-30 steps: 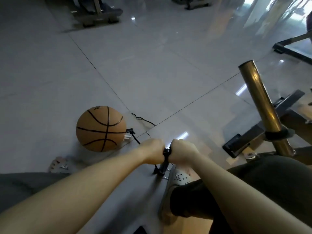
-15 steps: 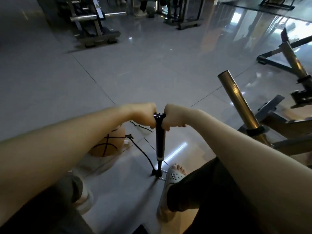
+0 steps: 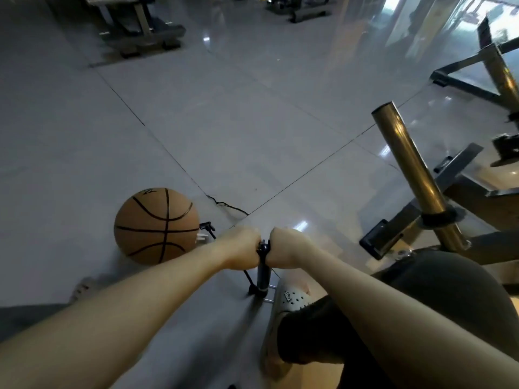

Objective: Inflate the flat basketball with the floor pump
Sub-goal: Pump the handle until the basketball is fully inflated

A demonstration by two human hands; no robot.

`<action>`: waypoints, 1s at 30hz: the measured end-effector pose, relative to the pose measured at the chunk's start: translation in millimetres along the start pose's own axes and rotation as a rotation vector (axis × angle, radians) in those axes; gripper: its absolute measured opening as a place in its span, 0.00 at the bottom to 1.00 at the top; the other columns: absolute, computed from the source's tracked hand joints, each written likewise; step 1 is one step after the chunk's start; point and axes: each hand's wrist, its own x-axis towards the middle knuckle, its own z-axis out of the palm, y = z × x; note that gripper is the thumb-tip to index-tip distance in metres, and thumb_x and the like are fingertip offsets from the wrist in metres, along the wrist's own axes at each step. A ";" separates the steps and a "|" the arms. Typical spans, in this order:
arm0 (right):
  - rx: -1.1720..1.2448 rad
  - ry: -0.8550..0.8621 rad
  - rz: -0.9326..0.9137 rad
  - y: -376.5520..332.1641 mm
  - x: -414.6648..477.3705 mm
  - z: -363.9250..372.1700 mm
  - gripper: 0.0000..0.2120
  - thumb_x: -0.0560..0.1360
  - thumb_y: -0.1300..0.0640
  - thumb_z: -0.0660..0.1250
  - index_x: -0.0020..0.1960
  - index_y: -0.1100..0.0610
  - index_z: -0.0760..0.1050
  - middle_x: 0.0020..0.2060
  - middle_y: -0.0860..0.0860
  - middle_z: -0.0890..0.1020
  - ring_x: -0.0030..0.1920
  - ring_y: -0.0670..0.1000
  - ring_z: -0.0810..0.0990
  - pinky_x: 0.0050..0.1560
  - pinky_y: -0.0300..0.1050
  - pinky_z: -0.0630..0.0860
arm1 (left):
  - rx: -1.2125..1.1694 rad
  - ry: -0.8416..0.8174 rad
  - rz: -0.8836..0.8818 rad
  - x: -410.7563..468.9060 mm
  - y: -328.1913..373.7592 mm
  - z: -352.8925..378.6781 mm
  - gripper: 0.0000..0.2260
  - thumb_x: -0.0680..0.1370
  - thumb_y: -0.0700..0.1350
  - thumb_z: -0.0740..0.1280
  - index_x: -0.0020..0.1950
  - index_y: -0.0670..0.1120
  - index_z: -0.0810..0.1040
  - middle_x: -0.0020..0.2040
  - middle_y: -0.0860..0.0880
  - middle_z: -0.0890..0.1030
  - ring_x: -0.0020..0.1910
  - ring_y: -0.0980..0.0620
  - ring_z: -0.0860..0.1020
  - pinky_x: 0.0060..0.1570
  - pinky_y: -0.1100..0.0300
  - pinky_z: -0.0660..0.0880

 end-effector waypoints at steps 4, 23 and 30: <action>-0.058 -0.023 -0.011 2.5 8.8 12.1 0.09 0.70 0.54 0.65 0.35 0.55 0.67 0.31 0.50 0.74 0.34 0.53 0.75 0.38 0.46 0.76 | 0.003 -0.036 -0.027 1.5 -0.1 12.2 0.08 0.73 0.39 0.64 0.34 0.47 0.70 0.33 0.47 0.75 0.31 0.47 0.75 0.27 0.60 0.64; 0.110 0.032 -0.110 -42.8 -76.7 -133.0 0.02 0.65 0.64 0.68 0.36 0.63 0.76 0.27 0.56 0.74 0.26 0.55 0.70 0.27 0.41 0.68 | -0.030 -0.040 0.040 -60.6 35.1 -148.2 0.05 0.72 0.38 0.73 0.37 0.43 0.79 0.31 0.49 0.74 0.30 0.51 0.71 0.30 0.60 0.66; 0.030 0.056 -0.041 -10.5 -10.8 -33.1 0.09 0.67 0.57 0.64 0.31 0.56 0.66 0.26 0.50 0.70 0.27 0.51 0.67 0.27 0.40 0.63 | -0.063 -0.015 0.007 -0.1 -2.4 -33.4 0.06 0.68 0.41 0.63 0.31 0.43 0.70 0.29 0.44 0.72 0.28 0.47 0.67 0.27 0.53 0.65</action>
